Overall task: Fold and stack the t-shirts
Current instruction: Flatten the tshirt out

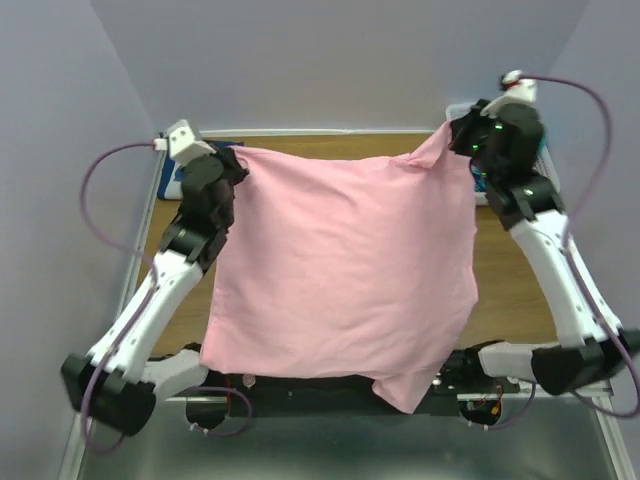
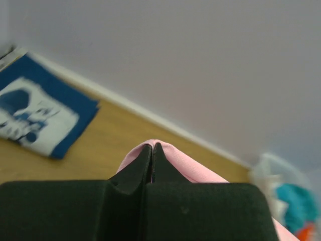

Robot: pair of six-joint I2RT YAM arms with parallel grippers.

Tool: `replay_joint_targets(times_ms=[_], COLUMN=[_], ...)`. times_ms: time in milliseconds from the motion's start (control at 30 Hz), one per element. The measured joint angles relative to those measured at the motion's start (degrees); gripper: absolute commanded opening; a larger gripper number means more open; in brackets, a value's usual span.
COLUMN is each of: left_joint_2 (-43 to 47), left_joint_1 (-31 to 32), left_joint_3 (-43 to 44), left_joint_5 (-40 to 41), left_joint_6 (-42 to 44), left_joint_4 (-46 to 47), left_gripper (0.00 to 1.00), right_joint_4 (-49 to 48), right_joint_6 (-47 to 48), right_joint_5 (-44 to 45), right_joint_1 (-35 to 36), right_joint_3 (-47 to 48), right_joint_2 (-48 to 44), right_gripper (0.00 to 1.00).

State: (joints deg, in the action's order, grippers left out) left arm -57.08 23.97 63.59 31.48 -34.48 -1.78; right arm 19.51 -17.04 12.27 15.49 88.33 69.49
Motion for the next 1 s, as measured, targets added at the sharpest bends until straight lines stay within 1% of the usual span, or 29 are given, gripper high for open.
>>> replay_joint_targets(times_ms=[33,67,100,133,167,200,233,267,300,333,367,400,433,533,633,700,833,933,1000], left_joint_2=[-4.7,-9.2,-15.2,-21.4,-25.2,-30.5,-36.8,-41.1,-45.6,-48.0,-49.6,-50.1,-50.1,-48.7,-46.4,-43.7,-36.4,-31.8,-29.4], left_joint_1=[-1.6,-3.8,-6.1,-8.4,-9.6,-10.9,-12.1,-12.6,-12.9,-13.0,-13.0,-13.0,-12.9,-12.7,-12.7,-12.7,-12.7,-12.7,-12.7], left_joint_3=[-1.0,-1.5,-1.6,-1.3,-0.7,0.9,3.7,5.9,8.6,9.9,10.5,10.7,10.7,11.0,10.9,9.6,3.0,-3.4,-7.5], left_joint_5=[-0.1,-0.6,-2.0,-2.7,-3.1,-3.4,-3.7,-3.8,-4.0,-4.2,-4.4,-4.8,-5.1,-5.5,-6.6,-7.9,-11.5,-14.6,-16.8], left_joint_6=[-0.3,-0.5,-0.5,-0.2,-0.9,-1.0,-1.2,-1.4,-1.3,-1.4,-1.5,-1.3,-1.4,-1.4,-1.4,-1.3,-1.4,-1.9,-2.4], left_joint_4=[-0.2,-0.5,-0.7,-1.2,-1.7,-3.4,-5.2,-6.6,-8.0,-8.8,-9.8,-10.6,-11.4,-11.6,-11.6,-10.9,-9.6,-6.2,-4.9], left_gripper=[0.00,0.10,0.38,0.47,0.56,0.70,0.71,0.71,0.98,0.98,0.98,0.98,0.98,0.98,0.98,0.98,0.98,0.98,0.98], right_joint_4=[-0.6,-1.4,-2.3,-3.1,-3.8,-3.9,-4.2,-5.0,-5.5,-5.7,-5.9,-6.0,-6.0,-6.3,-7.3,-8.2,-9.6,-10.2,-10.3], right_joint_6=[0.1,0.1,0.0,0.0,-0.1,-0.5,-0.7,-1.0,-1.7,-1.6,-1.3,-1.2,-1.6,-1.8,-2.0,-2.3,-3.3,-4.0,-4.5], right_joint_5=[0.4,0.5,0.5,0.4,0.0,-0.6,-1.2,-1.7,-2.4,-2.8,-3.0,-3.3,-4.0,-5.2,-7.6,-10.0,-15.1,-17.8,-19.2], right_joint_1=[0.0,0.0,0.0,0.0,-0.1,-0.1,-0.1,-0.2,-0.2,-0.2,-0.2,-0.2,-0.2,-0.2,-0.2,-0.2,-0.2,0.3,1.2], right_joint_3=[-2.8,-5.1,-7.1,-9.3,-11.3,-12.0,-12.0,-11.9,-11.5,-11.0,-10.5,-9.9,-9.6,-8.6,-8.2,-9.5,-14.0,-15.9,-16.3], right_joint_2=[3.0,6.3,8.7,12.6,16.6,19.9,22.9,26.0,30.2,32.7,34.6,36.3,37.6,37.7,35.6,32.8,27.7,28.1,30.6], right_gripper=[0.01,0.01,0.01,0.02,0.07,0.17,0.34,0.55,0.61,0.78,0.93,1.00,1.00,1.00,1.00,1.00,1.00,1.00,1.00])
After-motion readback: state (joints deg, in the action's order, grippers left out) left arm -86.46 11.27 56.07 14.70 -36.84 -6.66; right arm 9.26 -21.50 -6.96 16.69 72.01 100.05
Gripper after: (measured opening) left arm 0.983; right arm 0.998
